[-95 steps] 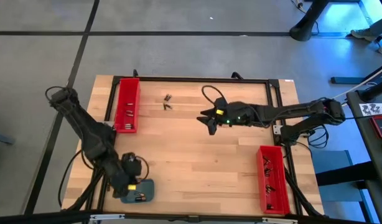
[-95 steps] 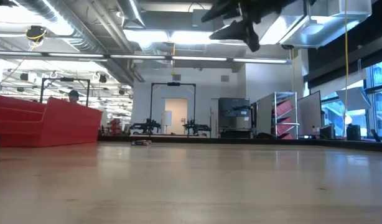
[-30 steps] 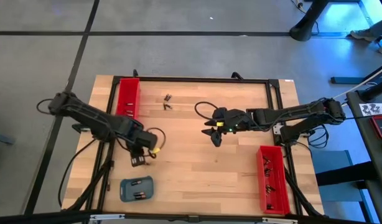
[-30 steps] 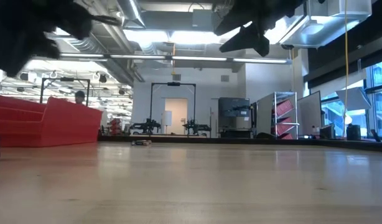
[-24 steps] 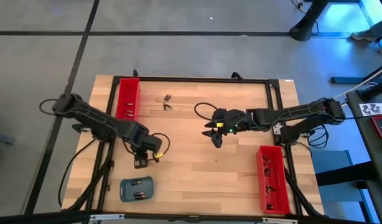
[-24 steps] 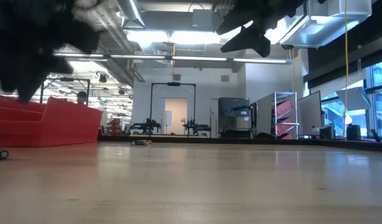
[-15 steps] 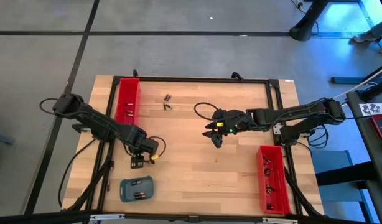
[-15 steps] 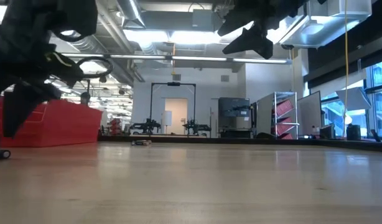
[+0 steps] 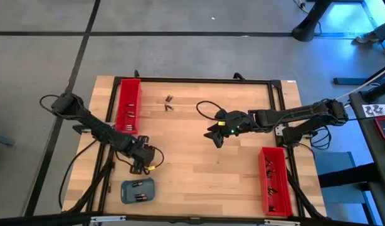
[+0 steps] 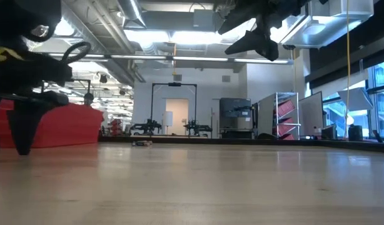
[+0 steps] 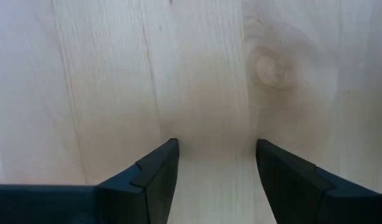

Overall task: Sort batteries
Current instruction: Put the golden battery into the black container bin, then put the large black battery into the blue bin

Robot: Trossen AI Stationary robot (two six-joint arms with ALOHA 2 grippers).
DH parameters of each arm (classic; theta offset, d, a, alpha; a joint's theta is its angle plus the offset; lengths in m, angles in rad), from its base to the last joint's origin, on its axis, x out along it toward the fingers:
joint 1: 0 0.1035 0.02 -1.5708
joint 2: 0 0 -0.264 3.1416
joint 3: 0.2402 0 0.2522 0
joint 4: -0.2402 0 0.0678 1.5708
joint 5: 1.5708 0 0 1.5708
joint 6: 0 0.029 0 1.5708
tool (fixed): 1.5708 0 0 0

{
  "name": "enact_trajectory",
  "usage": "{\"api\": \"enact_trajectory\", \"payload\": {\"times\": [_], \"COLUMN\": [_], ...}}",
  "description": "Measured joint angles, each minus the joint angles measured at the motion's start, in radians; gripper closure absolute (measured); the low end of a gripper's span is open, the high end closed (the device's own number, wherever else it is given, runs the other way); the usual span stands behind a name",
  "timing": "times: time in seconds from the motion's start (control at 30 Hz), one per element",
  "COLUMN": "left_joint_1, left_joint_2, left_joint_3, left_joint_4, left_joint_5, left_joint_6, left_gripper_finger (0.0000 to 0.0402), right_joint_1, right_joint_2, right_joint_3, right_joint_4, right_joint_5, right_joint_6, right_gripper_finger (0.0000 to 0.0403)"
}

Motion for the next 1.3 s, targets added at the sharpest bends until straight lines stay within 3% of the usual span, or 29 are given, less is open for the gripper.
{"api": "enact_trajectory", "payload": {"times": [0.33, 0.63, 0.77, 0.87, 0.93, 1.03, 1.3], "left_joint_1": [-0.014, -0.072, -0.087, -0.084, -0.083, -0.097, -0.099], "left_joint_2": [-0.024, -0.237, -0.313, -0.333, -0.332, -0.323, -0.200], "left_joint_3": [0.005, 0.026, 0.028, 0.028, 0.018, -0.001, -0.014], "left_joint_4": [-0.040, -0.169, -0.301, -0.432, -0.462, -0.444, -0.433], "left_joint_5": [-0.026, 0.013, 0.018, 0.091, 0.202, 0.337, 0.482], "left_joint_6": [-0.136, -0.237, -0.389, -0.601, -0.679, -0.672, -0.623], "left_gripper_finger": [0.0217, 0.0218, 0.0218, 0.0218, 0.0218, 0.0214, 0.0162], "right_joint_1": [0.000, 0.000, 0.000, 0.000, 0.000, 0.000, 0.000], "right_joint_2": [0.000, 0.000, 0.000, 0.000, 0.000, 0.000, 0.000], "right_joint_3": [0.000, 0.000, 0.000, 0.000, 0.000, 0.000, 0.000], "right_joint_4": [0.003, 0.003, 0.004, 0.003, 0.003, 0.003, 0.001], "right_joint_5": [0.019, 0.038, 0.048, 0.048, 0.050, 0.068, 0.083], "right_joint_6": [0.043, 0.052, 0.052, 0.052, 0.051, 0.045, 0.022], "right_gripper_finger": [0.0198, 0.0198, 0.0198, 0.0198, 0.0198, 0.0198, 0.0198]}}
